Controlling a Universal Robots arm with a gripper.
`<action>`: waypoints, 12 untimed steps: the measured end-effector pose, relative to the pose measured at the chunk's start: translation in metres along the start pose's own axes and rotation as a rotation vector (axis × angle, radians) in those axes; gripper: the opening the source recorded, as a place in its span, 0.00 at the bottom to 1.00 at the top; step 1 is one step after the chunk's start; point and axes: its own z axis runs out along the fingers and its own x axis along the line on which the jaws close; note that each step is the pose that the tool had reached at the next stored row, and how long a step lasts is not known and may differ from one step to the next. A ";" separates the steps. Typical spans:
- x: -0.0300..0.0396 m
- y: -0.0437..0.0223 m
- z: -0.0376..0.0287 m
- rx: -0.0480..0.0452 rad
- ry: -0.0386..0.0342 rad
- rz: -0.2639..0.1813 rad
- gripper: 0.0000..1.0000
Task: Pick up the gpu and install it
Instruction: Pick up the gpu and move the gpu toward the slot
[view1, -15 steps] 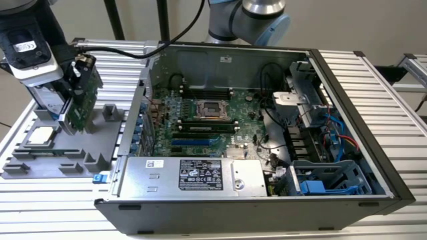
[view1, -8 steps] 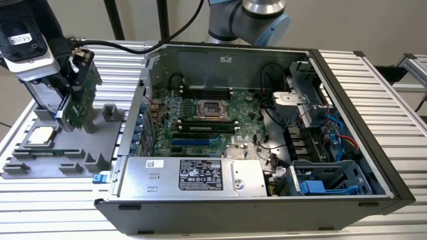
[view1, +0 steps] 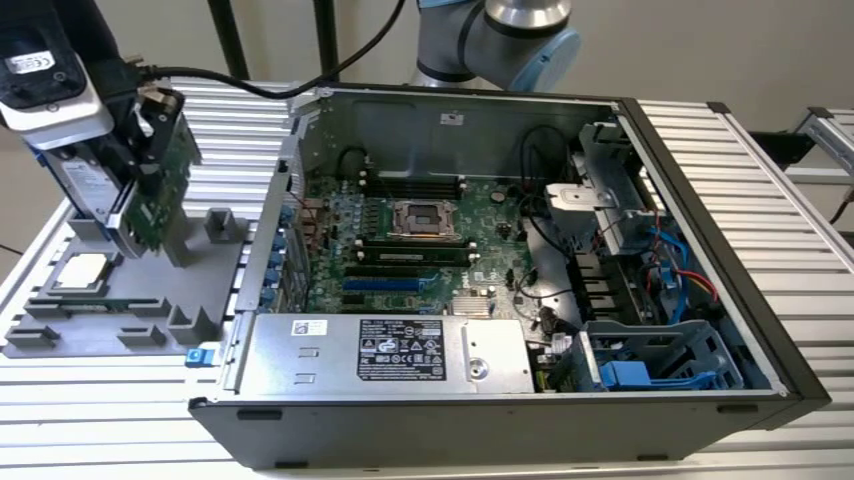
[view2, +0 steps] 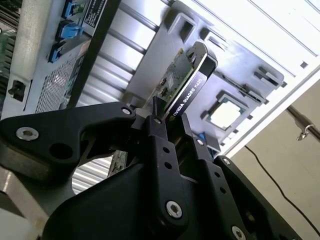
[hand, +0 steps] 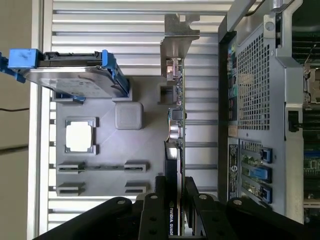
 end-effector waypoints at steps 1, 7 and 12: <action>0.0000 0.0001 -0.0011 -0.0001 -0.0001 0.000 0.00; -0.0002 0.0006 -0.0077 -0.0001 -0.0001 0.000 0.00; -0.0002 0.0012 -0.0133 0.0000 0.0000 0.000 0.00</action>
